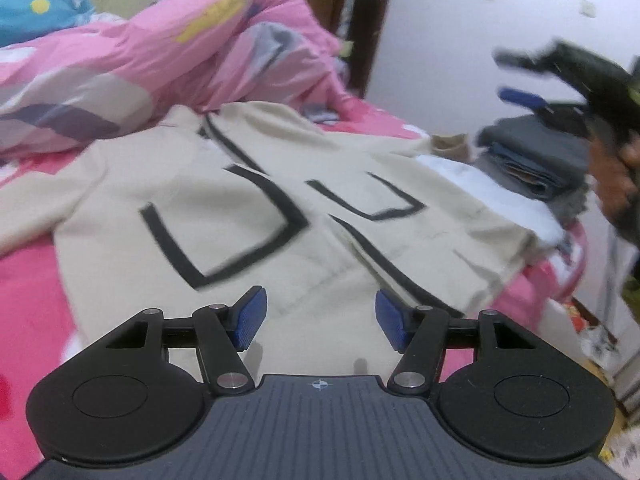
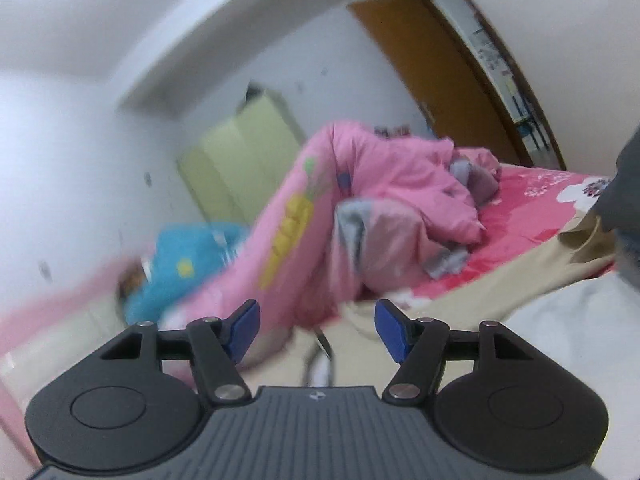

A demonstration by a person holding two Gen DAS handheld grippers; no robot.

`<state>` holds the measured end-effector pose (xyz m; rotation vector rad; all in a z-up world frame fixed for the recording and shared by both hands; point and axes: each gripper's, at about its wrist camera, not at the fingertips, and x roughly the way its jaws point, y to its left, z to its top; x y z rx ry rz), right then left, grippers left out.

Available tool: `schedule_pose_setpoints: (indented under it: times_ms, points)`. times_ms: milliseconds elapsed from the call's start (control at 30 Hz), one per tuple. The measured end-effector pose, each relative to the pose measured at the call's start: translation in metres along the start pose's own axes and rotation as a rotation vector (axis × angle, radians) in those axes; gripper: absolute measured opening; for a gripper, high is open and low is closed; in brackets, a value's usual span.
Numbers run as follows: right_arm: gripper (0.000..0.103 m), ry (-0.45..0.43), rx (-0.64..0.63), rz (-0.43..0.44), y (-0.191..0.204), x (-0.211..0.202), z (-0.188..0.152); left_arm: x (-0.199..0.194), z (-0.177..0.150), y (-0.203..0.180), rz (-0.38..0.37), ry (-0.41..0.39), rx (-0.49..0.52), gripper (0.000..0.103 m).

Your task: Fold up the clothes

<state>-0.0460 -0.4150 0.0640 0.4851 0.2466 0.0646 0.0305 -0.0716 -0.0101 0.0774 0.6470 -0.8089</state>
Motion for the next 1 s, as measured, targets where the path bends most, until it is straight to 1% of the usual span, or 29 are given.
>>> schedule_pose_setpoints:
  times_ms: [33, 67, 133, 167, 233, 267, 333, 400, 533, 600, 667, 700, 767, 833, 867, 900, 933, 1000]
  points:
    - [0.054, 0.044, -0.038, -0.007, 0.004, 0.004, -0.002, 0.004, 0.007, 0.002, 0.025, 0.011, -0.003, 0.06]
    - [0.053, 0.089, -0.077, -0.014, 0.008, 0.009, -0.004, 0.011, 0.011, 0.003, 0.052, 0.029, -0.006, 0.06]
    - [0.042, 0.189, -0.146, 0.01, 0.021, 0.031, -0.016, 0.025, 0.019, 0.006, 0.107, 0.065, -0.011, 0.06]
    - [0.041, 0.238, -0.177, 0.026, 0.028, 0.044, -0.024, 0.032, 0.023, 0.007, 0.134, 0.083, -0.014, 0.06]
    - [0.035, 0.327, -0.238, 0.055, 0.041, 0.072, -0.041, 0.041, 0.016, 0.012, 0.146, 0.122, -0.036, 0.06]
    - [0.034, 0.371, -0.268, 0.069, 0.048, 0.087, -0.05, 0.045, 0.013, 0.014, 0.151, 0.141, -0.047, 0.06]
    - [0.032, 0.4, -0.311, 0.086, 0.058, 0.106, -0.058, 0.051, 0.006, 0.018, 0.162, 0.171, -0.061, 0.06]
    - [0.029, 0.419, -0.352, 0.101, 0.068, 0.125, -0.066, 0.049, 0.0, 0.021, 0.167, 0.164, -0.055, 0.06]
    - [0.028, 0.459, -0.434, 0.131, 0.088, 0.161, -0.08, 0.045, -0.005, 0.025, 0.167, 0.148, -0.039, 0.06]
    - [0.028, 0.477, -0.509, 0.158, 0.102, 0.173, -0.088, 0.043, -0.005, 0.027, 0.164, 0.136, -0.035, 0.06]
    - [0.028, 0.531, -0.616, 0.178, 0.114, 0.186, -0.106, 0.043, -0.003, 0.031, 0.163, 0.115, -0.039, 0.06]
    - [0.028, 0.57, -0.67, 0.171, 0.116, 0.194, -0.119, 0.043, -0.003, 0.033, 0.162, 0.105, -0.041, 0.06]
    - [0.028, 0.655, -0.759, 0.121, 0.115, 0.21, -0.147, 0.045, -0.003, 0.038, 0.162, 0.097, -0.047, 0.06]
    - [0.029, 0.652, -0.743, 0.125, 0.114, 0.209, -0.147, 0.048, -0.005, 0.041, 0.168, 0.09, -0.045, 0.06]
    - [0.029, 0.645, -0.7, 0.143, 0.113, 0.207, -0.139, 0.046, -0.006, 0.042, 0.167, 0.08, -0.04, 0.06]
    - [0.031, 0.628, -0.621, 0.167, 0.107, 0.203, -0.126, 0.046, -0.008, 0.042, 0.163, 0.072, -0.036, 0.061]
    - [0.036, 0.608, -0.534, 0.193, 0.101, 0.2, -0.113, 0.045, -0.01, 0.043, 0.159, 0.063, -0.031, 0.061]
    - [0.037, 0.586, -0.359, 0.184, 0.081, 0.203, -0.09, 0.045, -0.012, 0.041, 0.16, 0.05, -0.009, 0.061]
